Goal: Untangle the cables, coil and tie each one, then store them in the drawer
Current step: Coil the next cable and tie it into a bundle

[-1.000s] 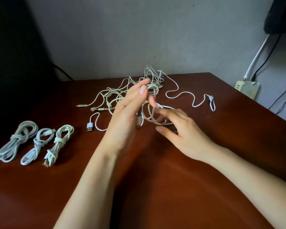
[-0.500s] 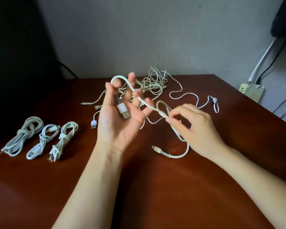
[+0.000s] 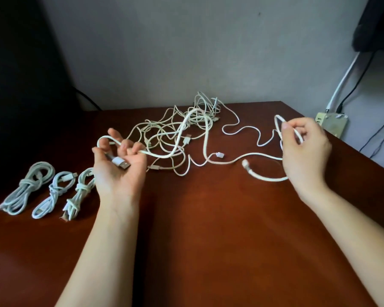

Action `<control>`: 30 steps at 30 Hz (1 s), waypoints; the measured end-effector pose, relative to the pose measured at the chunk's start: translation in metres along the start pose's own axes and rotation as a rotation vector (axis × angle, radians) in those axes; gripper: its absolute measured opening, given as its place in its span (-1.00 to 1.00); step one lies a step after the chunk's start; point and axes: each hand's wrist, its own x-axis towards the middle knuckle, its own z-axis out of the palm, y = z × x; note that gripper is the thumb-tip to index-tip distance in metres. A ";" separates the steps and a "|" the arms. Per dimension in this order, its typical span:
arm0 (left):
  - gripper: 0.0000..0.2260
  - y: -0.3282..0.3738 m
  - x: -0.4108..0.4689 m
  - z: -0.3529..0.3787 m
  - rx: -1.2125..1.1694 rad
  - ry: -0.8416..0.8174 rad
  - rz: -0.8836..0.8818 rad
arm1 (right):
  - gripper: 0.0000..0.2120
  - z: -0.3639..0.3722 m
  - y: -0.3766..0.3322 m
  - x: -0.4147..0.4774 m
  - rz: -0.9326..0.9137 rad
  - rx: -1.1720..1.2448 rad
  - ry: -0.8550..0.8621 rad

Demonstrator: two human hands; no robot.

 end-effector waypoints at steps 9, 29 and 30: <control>-0.63 -0.029 -0.014 -0.002 0.348 -0.028 -0.178 | -0.42 -0.004 -0.027 -0.022 -0.404 0.077 -0.232; -0.74 -0.040 -0.026 0.005 0.716 -0.141 -0.101 | -0.94 0.001 -0.046 -0.068 -0.914 0.020 -1.076; -0.76 -0.038 -0.026 0.005 0.703 -0.139 -0.100 | -0.94 0.001 -0.046 -0.067 -0.894 0.040 -1.043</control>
